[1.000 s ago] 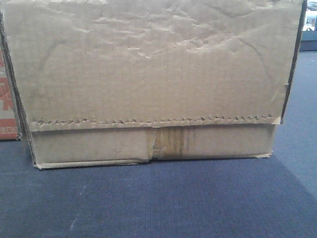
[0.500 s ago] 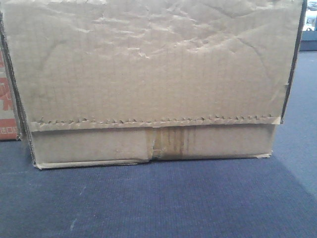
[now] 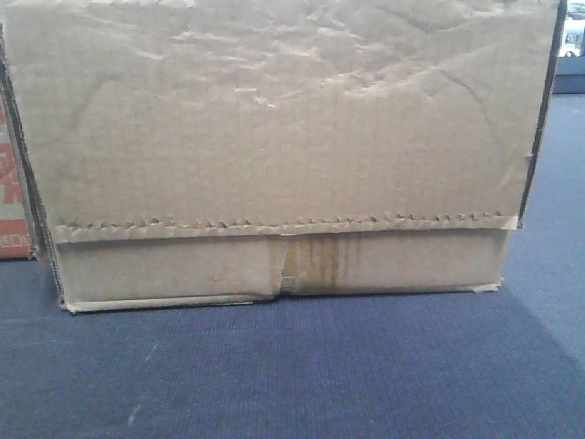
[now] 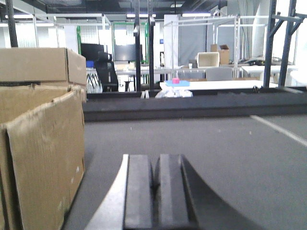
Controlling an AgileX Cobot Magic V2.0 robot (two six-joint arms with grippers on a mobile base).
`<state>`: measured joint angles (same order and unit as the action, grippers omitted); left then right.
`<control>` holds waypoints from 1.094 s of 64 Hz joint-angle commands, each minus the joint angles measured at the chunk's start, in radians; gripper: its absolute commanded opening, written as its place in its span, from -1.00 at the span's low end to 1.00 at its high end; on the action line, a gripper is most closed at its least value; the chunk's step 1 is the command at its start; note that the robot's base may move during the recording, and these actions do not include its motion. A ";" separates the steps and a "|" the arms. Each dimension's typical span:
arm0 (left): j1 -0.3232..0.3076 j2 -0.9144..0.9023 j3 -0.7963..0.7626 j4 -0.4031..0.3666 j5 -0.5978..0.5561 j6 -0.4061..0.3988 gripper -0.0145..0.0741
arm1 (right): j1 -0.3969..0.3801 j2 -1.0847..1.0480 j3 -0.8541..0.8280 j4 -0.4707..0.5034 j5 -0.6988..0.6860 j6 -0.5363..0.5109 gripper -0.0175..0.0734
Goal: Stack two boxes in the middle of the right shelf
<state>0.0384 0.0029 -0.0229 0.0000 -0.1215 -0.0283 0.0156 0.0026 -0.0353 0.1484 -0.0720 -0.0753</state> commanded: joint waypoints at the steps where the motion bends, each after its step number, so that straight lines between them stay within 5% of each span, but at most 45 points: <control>1: 0.002 -0.003 -0.084 0.000 -0.005 0.000 -0.92 | -0.004 -0.003 -0.099 -0.002 0.006 -0.002 -0.95; 7: 0.002 -0.003 -0.231 0.006 0.079 0.000 -0.92 | -0.004 -0.003 -0.251 -0.004 0.107 -0.002 -0.95; 18: 0.002 0.135 -0.549 0.006 0.422 0.000 -0.87 | -0.004 0.160 -0.556 -0.073 0.289 -0.002 -0.83; 25: 0.002 0.248 -0.717 0.006 0.547 0.000 -0.54 | -0.004 0.334 -0.748 -0.085 0.369 -0.002 -0.47; 34: 0.002 0.386 -0.820 0.016 0.565 0.000 0.03 | 0.033 0.513 -0.899 -0.135 0.409 -0.009 0.12; 39: 0.002 0.443 -0.835 0.009 0.569 0.000 0.32 | 0.044 0.608 -0.942 -0.218 0.370 -0.011 0.33; 48: -0.026 0.523 -0.835 0.000 0.591 0.000 0.68 | 0.048 0.727 -0.971 -0.193 0.350 -0.011 0.60; 58: -0.042 0.640 -0.894 0.000 0.698 0.000 0.68 | 0.092 0.797 -0.971 -0.135 0.460 -0.011 0.62; 70: -0.033 0.878 -1.087 0.026 0.954 0.000 0.68 | 0.166 0.862 -0.971 -0.133 0.513 -0.011 0.62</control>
<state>0.0000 0.7741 -1.0270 0.0148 0.7221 -0.0283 0.1578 0.8422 -0.9992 0.0143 0.4339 -0.0791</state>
